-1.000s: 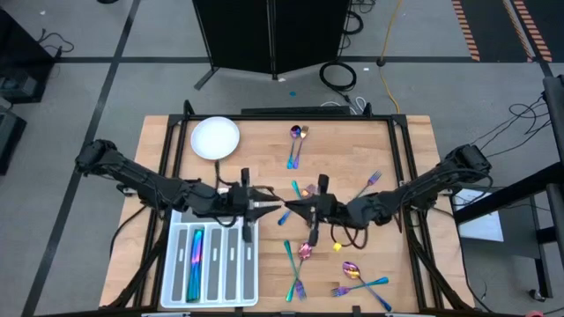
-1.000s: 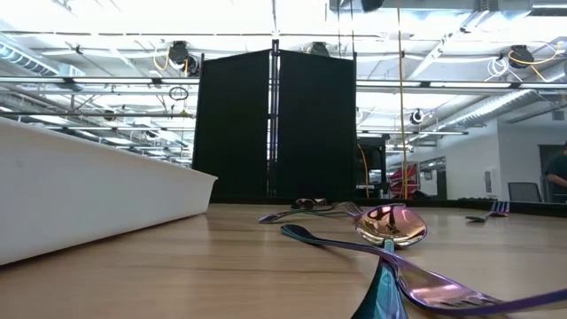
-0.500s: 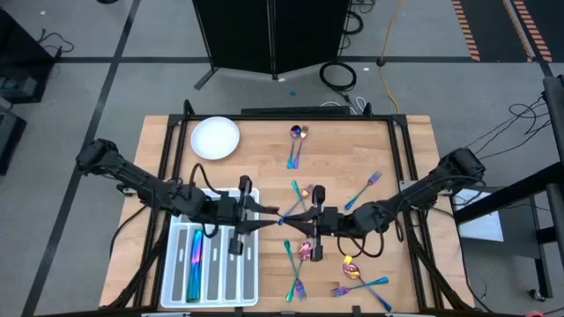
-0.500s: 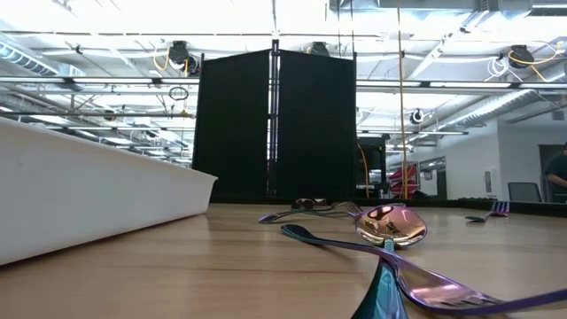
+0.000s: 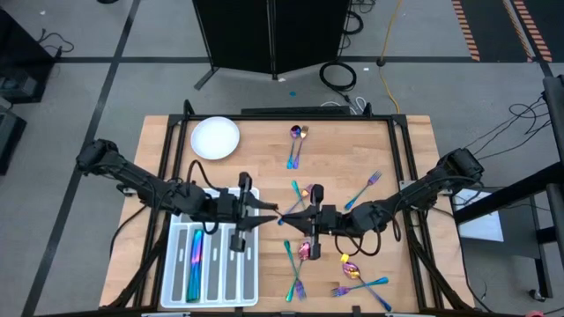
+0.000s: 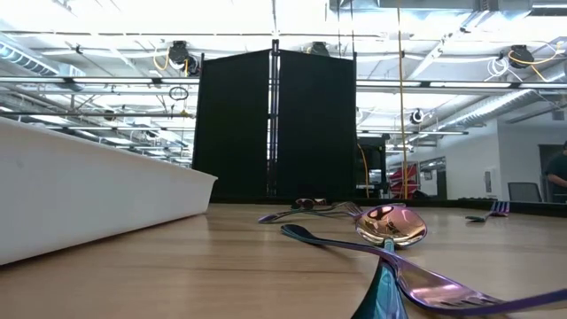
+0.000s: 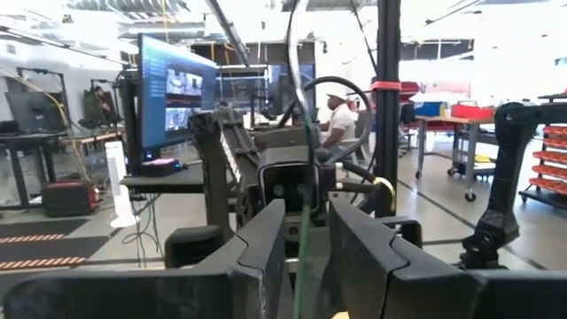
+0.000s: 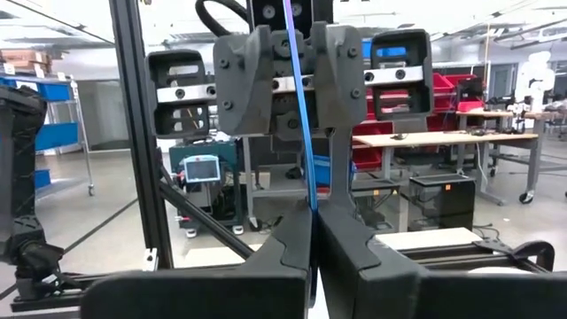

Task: Sort silverware
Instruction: Put the iridescent blue fork in the middle right slot of the silverware tray

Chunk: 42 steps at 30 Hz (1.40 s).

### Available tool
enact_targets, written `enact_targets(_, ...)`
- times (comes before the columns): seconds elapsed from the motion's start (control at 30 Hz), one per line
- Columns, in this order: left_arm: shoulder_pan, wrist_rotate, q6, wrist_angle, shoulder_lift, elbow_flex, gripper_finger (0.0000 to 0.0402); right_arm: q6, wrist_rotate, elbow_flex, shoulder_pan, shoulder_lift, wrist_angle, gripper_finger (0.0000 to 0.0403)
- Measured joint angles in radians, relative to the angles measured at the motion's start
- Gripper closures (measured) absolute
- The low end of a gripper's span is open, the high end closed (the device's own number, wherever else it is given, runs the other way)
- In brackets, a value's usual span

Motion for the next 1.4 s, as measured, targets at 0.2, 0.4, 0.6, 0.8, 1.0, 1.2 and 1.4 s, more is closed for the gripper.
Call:
enact_targets(0.2,0.013,-0.025,0.001,-0.003,0.000,0.000,0.0308,0.018,-0.001,0.000,0.000,0.000,-0.023,0.0403)
enact_targets(0.4,0.013,-0.024,0.000,-0.003,0.000,0.000,0.0308,0.019,-0.001,0.000,-0.001,0.000,-0.030,0.0403)
enact_targets(0.6,0.013,-0.023,-0.006,-0.003,0.000,0.000,0.0336,0.018,-0.001,0.000,-0.012,0.000,-0.029,0.0403)
enact_targets(0.8,0.013,-0.019,-0.008,-0.002,0.000,0.000,0.0394,0.017,0.000,0.000,-0.014,0.000,-0.024,0.0403)
enact_targets(1.0,0.013,-0.036,-0.008,-0.001,0.000,0.000,0.0399,-0.007,0.006,0.000,-0.014,-0.001,-0.018,0.0392)
enact_targets(1.2,0.013,-0.053,-0.009,-0.014,0.000,0.000,0.0400,-0.047,0.006,0.000,-0.014,-0.016,-0.026,0.0323)
enact_targets(1.4,0.013,-0.081,-0.114,-0.127,-0.060,0.000,0.0401,-0.104,0.149,0.001,0.007,-0.098,-0.195,0.0247)
